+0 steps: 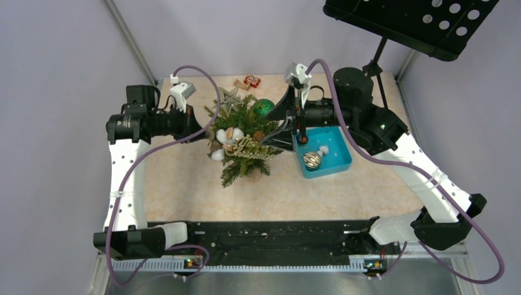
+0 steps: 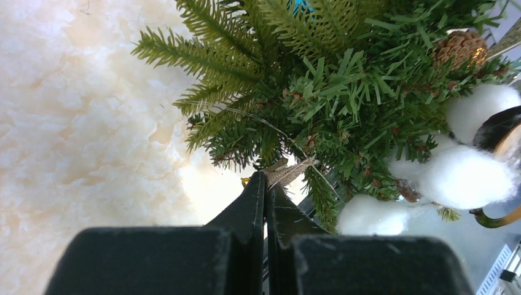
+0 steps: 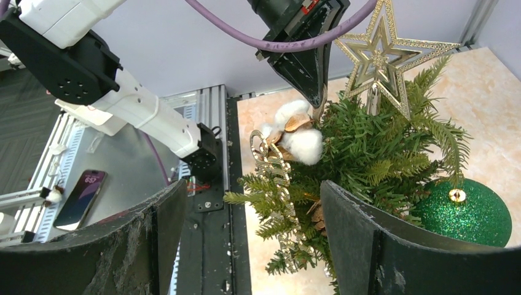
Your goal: Decorate the small christmas tree
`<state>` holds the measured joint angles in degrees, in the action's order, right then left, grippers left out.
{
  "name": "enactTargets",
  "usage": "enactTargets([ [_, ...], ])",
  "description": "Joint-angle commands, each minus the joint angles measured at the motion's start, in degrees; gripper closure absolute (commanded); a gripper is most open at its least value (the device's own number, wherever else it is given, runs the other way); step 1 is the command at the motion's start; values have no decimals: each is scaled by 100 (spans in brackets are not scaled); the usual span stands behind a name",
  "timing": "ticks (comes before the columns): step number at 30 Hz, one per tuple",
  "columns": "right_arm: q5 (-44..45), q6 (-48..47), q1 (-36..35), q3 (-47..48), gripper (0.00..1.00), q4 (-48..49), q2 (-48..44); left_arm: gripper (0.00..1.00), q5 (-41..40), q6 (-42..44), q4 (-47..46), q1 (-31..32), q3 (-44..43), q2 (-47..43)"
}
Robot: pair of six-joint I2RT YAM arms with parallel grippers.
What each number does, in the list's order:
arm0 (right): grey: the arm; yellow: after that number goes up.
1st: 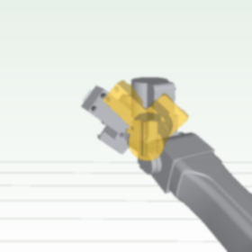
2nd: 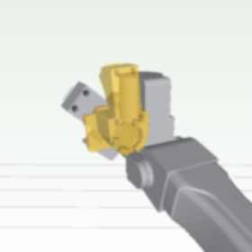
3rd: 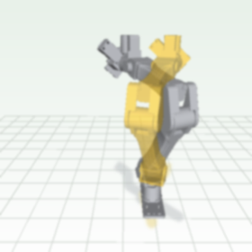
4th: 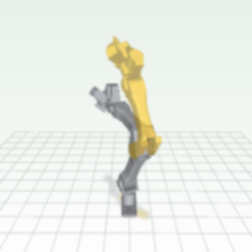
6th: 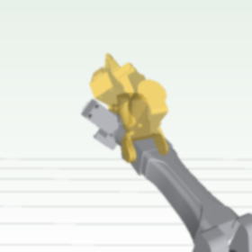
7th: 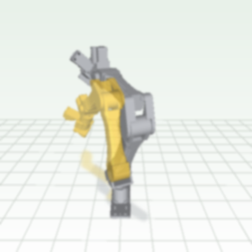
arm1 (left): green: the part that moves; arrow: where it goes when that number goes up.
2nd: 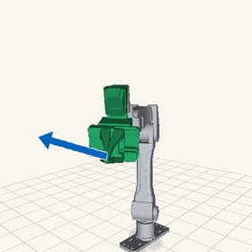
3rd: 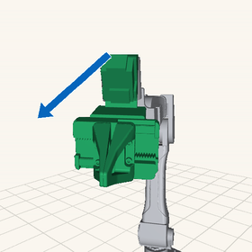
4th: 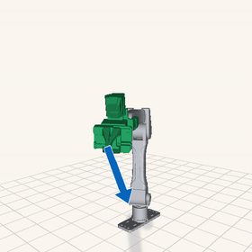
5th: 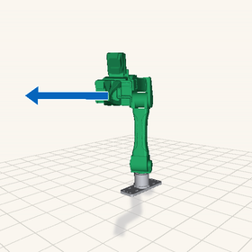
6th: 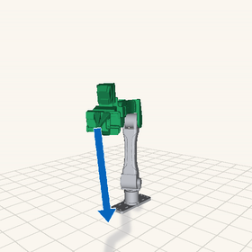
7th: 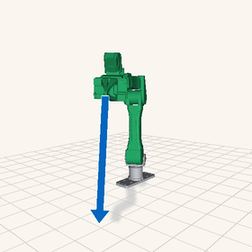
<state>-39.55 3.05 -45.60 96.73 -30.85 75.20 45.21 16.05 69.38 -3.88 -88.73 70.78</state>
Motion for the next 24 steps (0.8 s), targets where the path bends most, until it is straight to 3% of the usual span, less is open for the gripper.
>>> enactTargets([
  [1, -23, 16, 34, 74, 22, 235, -54, 100, 321, -197, -391, -1, -182, 8],
  [24, -66, 87, 31, 23, 22, 334, -6, 100, 24, -639, -1160, 13, 685, -21],
])
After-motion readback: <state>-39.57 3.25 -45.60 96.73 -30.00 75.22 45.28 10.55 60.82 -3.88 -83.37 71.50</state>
